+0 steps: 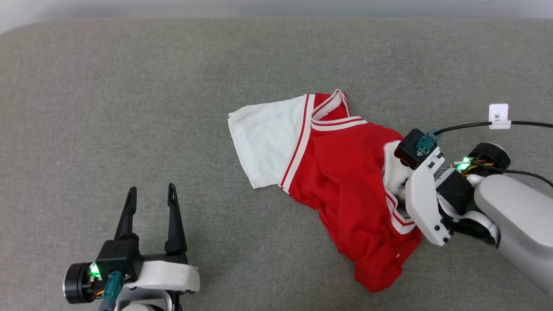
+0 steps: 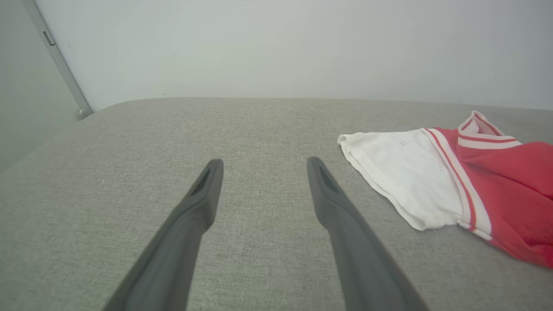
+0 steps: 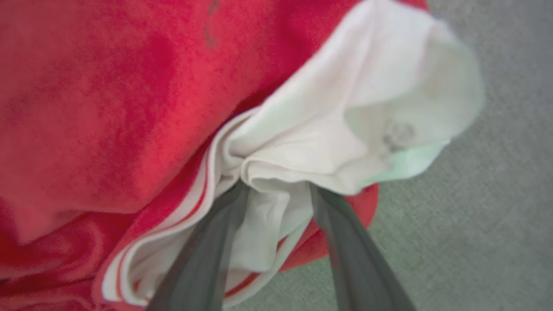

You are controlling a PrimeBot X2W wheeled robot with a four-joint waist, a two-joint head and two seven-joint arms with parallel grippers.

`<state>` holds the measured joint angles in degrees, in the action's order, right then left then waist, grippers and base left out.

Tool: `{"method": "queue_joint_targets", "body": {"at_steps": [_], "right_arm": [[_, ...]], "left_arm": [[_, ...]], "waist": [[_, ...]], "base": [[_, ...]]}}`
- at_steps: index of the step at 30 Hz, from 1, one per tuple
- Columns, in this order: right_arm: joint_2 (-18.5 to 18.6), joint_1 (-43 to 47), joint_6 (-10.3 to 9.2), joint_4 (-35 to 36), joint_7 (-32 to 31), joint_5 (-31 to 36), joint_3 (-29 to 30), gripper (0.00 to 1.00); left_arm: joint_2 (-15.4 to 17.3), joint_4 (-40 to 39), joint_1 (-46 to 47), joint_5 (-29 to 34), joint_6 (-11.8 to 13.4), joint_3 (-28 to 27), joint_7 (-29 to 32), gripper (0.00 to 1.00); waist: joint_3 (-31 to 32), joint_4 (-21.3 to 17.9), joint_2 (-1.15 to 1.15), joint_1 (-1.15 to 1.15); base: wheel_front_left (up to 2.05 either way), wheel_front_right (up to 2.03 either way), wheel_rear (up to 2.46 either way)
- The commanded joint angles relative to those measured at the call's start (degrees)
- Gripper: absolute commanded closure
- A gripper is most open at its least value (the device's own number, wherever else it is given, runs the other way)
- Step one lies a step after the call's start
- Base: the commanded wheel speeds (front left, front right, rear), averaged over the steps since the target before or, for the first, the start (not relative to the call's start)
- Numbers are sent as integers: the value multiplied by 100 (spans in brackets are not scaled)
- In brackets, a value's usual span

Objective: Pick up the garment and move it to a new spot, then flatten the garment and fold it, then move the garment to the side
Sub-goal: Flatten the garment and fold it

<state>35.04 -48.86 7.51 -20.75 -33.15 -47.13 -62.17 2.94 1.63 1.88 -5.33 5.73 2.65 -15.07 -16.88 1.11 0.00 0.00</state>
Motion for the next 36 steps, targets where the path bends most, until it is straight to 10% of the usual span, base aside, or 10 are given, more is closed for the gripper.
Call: {"method": "queue_joint_targets", "body": {"at_steps": [1,13,23,24,25,26,36], "right_arm": [[-36,-43,-4,-21,139,-13,-47,100],[820,357,-5,-476,1797,-651,1044,100],[581,1325,-5,-1840,2000,-954,1213,100],[549,1350,-6,-1878,2113,-968,1248,93],[540,1321,-6,-1914,2254,-948,1307,30],[548,1281,-7,-1930,2420,-887,1359,0],[345,763,-5,-2271,4637,327,2567,0]], "left_arm": [[-7,16,-25,-27,23,-23,-15,0],[-6,33,-145,1,69,-4,-15,0],[-7,82,-150,11,41,12,-15,0],[-7,93,-155,22,36,5,-15,0],[-7,103,-153,25,34,-12,-15,0],[-7,110,-147,60,21,-28,-15,0],[334,362,420,221,-300,-202,-15,0]], "waist": [[63,-67,0,0],[352,-389,0,0],[306,-352,0,0],[329,-358,0,0],[355,-370,0,0],[382,-385,0,0],[555,-585,0,0]], "base": [[0,0,0],[0,0,0],[0,0,0],[0,0,0],[0,0,0],[0,0,0],[0,0,0]]}}
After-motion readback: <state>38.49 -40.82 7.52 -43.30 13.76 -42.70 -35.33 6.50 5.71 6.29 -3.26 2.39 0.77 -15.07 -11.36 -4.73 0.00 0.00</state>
